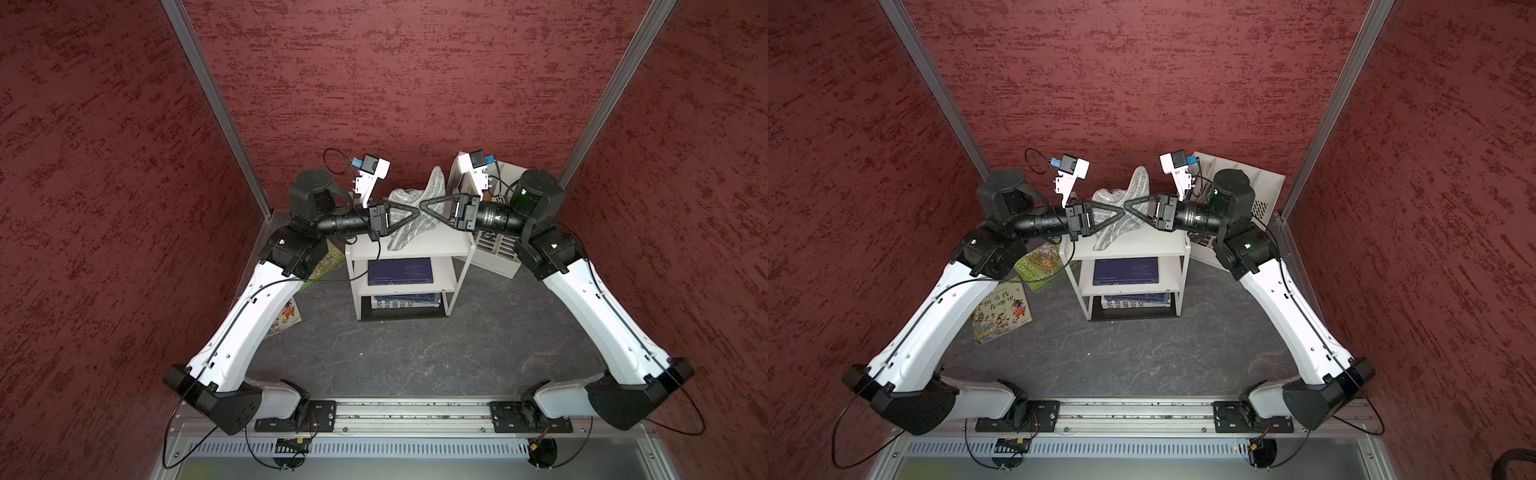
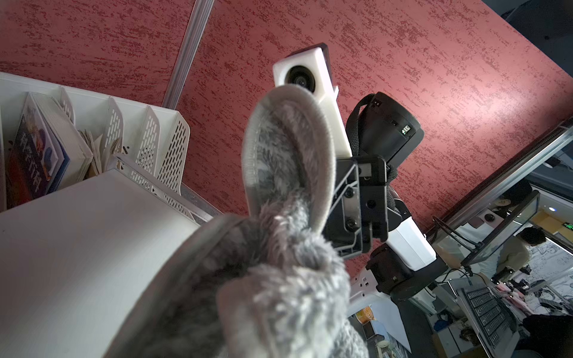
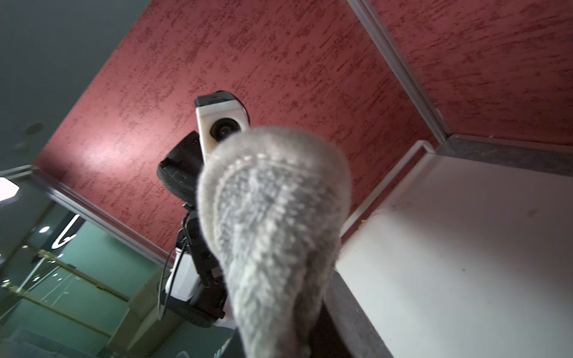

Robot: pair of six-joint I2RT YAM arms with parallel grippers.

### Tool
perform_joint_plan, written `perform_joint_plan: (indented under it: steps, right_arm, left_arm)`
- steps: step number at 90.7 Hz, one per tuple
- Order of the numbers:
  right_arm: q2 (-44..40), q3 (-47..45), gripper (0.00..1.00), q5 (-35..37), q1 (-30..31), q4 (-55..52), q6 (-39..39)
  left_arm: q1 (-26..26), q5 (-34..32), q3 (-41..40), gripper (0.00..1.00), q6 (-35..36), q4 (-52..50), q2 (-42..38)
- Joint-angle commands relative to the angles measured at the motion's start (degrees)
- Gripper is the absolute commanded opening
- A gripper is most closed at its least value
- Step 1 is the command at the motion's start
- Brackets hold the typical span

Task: Wipe the bookshelf clean with a cloth
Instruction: Adjust the cleaning item, then wipe the dust from the shelf, then hold the shelf at the center of the board.

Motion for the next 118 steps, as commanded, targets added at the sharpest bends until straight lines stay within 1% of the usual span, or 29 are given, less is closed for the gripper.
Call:
perform_joint_plan:
  steps: [1, 4, 8, 13, 20, 24, 33, 41, 46, 49, 59, 64, 79, 84, 91, 95, 100, 104, 118]
  right_arm:
    - [-0.2, 2.8, 0.00, 1.6, 0.3, -1.2, -1.9]
    - [-0.4, 3.5, 0.00, 3.6, 0.3, -3.4, -3.7]
    - [-0.7, 4.5, 0.00, 5.9, 0.3, -6.4, -6.9]
    - [-1.2, 6.3, 0.00, 9.9, 0.3, -12.2, -11.1]
    - [-1.5, 8.3, 0.00, 13.8, 0.5, -18.5, -16.5]
    - [-1.1, 10.3, 0.00, 16.7, 0.8, -23.4, -19.5]
    - [1.2, 15.4, 0.00, 22.9, 2.7, -34.3, -26.7]
    - [3.1, 19.6, 0.00, 28.2, 5.2, -41.3, -31.0]
    - [5.8, 21.5, 0.00, 30.7, 6.9, -44.3, -33.1]
    - [6.9, 22.5, 0.00, 31.9, 7.9, -45.6, -33.9]
    - [9.9, 24.6, 0.00, 34.0, 10.7, -47.1, -34.5]
    - [11.3, 25.1, 0.00, 34.4, 11.8, -46.8, -34.2]
    - [16.8, 28.6, 0.00, 35.2, 14.0, -44.5, -32.7]
    - [18.7, 30.1, 0.00, 35.1, 14.3, -44.3, -32.3]
    - [21.4, 32.7, 0.00, 35.1, 14.8, -45.0, -32.0]
    - [23.0, 33.7, 0.00, 35.1, 15.1, -45.6, -32.0]
    - [24.3, 34.4, 0.00, 35.0, 15.5, -45.9, -32.0]
    - [24.9, 34.4, 0.00, 34.8, 15.7, -45.7, -31.9]
    - [27.2, 34.4, 0.00, 33.3, 16.7, -44.2, -31.2]
  left_arm:
    - [0.6, -0.1, 2.0, 0.06, 2.6, -2.5, -0.3]
    - [1.2, -0.1, 1.6, 0.13, 2.8, -3.0, -0.7]
    - [3.1, -0.1, 0.9, 0.16, 3.1, -3.6, -1.6]
    - [5.8, 0.0, 0.3, 0.24, 4.4, -6.0, -3.1]
    - [11.9, 0.3, -1.1, 0.39, 4.6, -9.0, -5.4]
    - [16.4, 1.6, -2.2, 0.46, 4.1, -9.9, -6.9]
    - [24.5, 2.9, -3.6, 0.59, 3.5, -12.7, -9.2]
    - [30.3, 2.7, -4.5, 0.66, 2.4, -16.5, -10.0]
    - [32.5, 3.1, -6.5, 0.66, 0.5, -17.4, -10.3]
    - [33.4, 3.9, -8.3, 0.64, -1.3, -16.6, -10.6]
    - [34.2, 6.9, -13.7, 0.48, -4.0, -14.4, -11.8]
    - [34.2, 6.9, -15.8, 0.44, -3.8, -14.9, -12.6]
    - [33.8, 6.6, -22.9, 0.46, -4.6, -14.9, -14.7]
    - [33.3, 7.2, -25.3, 0.46, -6.2, -13.0, -15.3]
    - [31.8, 8.2, -28.4, 0.46, -9.2, -7.8, -16.2]
    - [30.7, 8.7, -29.7, 0.48, -10.8, -5.0, -16.8]
    - [29.5, 9.0, -30.7, 0.52, -12.4, -2.2, -17.5]
    - [28.8, 8.8, -31.0, 0.53, -12.8, -1.2, -17.9]
    - [28.2, 7.4, -30.8, 0.53, -12.7, -2.6, -18.4]
